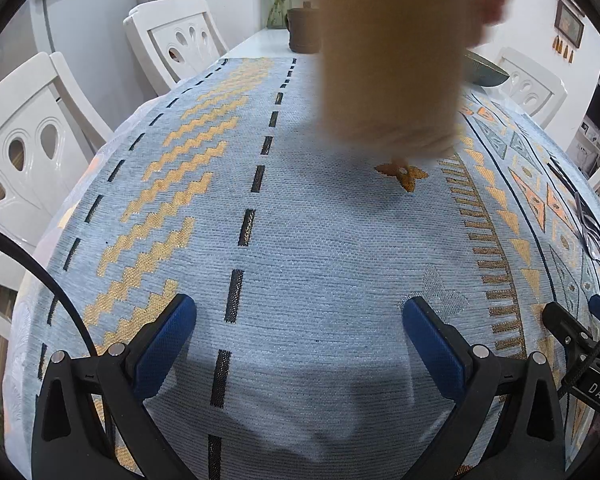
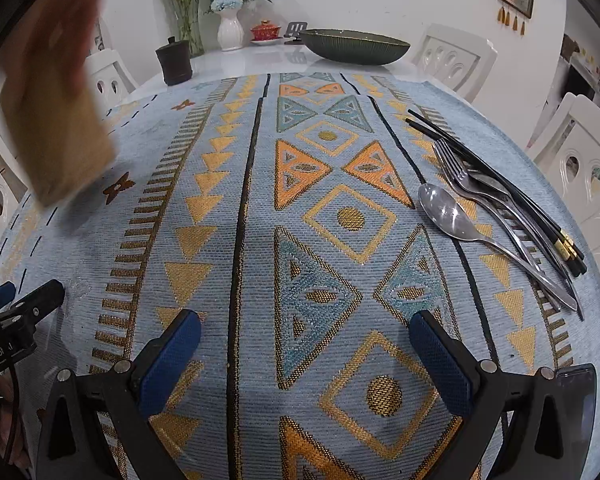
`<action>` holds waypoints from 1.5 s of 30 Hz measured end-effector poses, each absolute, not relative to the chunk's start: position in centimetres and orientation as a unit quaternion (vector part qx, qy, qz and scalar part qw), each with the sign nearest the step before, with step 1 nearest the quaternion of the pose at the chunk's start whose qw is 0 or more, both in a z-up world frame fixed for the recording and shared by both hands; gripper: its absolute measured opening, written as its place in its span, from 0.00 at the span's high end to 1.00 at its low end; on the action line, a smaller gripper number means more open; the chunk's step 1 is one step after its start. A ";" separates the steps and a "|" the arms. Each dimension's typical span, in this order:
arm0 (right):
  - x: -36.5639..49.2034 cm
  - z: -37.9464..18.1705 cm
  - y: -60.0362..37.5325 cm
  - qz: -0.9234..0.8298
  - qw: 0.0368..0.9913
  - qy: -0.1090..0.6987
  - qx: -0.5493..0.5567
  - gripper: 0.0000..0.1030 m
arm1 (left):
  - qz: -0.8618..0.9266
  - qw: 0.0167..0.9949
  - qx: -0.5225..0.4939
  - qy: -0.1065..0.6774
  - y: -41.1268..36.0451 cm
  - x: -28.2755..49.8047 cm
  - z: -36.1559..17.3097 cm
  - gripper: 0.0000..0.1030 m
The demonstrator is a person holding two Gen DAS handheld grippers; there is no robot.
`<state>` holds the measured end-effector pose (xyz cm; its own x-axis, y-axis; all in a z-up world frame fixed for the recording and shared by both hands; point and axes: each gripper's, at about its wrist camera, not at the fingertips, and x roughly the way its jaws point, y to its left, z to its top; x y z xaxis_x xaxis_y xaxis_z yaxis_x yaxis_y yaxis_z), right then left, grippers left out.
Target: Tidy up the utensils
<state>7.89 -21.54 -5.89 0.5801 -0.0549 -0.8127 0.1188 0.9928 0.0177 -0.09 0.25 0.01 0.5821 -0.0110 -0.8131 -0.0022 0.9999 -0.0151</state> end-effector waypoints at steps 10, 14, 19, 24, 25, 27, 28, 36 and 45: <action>8.0 -5.7 -21.6 -0.049 0.888 0.456 0.035 0.00 | -0.002 0.889 -0.006 0.457 0.3 -0.2 0.2 0.00; 8.1 -5.6 -21.6 -0.049 0.888 0.456 0.034 0.00 | -0.002 0.889 -0.006 0.457 0.2 -0.1 0.1 0.00; 7.9 -5.7 -21.6 -0.049 0.888 0.456 0.034 0.00 | -0.001 0.889 -0.005 0.458 0.1 0.0 0.0 0.00; 7.9 -5.7 -21.6 -0.049 0.888 0.456 0.035 0.00 | -0.001 0.889 -0.005 0.458 0.1 0.0 0.0 0.00; 7.9 -5.7 -21.6 -0.049 0.888 0.456 0.035 0.00 | -0.001 0.889 -0.005 0.458 0.1 0.0 0.0 0.00; 7.9 -5.7 -21.6 -0.049 0.888 0.456 0.035 0.00 | -0.001 0.889 -0.005 0.457 0.0 -0.1 0.0 0.00; 7.9 -5.7 -21.6 -0.049 0.888 0.456 0.035 0.00 | -0.001 0.889 -0.005 0.458 0.0 -0.1 0.0 0.00; 7.9 -5.7 -21.6 -0.049 0.888 0.456 0.035 0.00 | 0.000 0.889 -0.003 0.458 -0.1 0.0 0.0 0.00; 8.0 -5.7 -21.5 -0.049 0.888 0.456 0.035 0.00 | 0.000 0.889 -0.003 0.458 -0.2 -0.1 0.0 0.00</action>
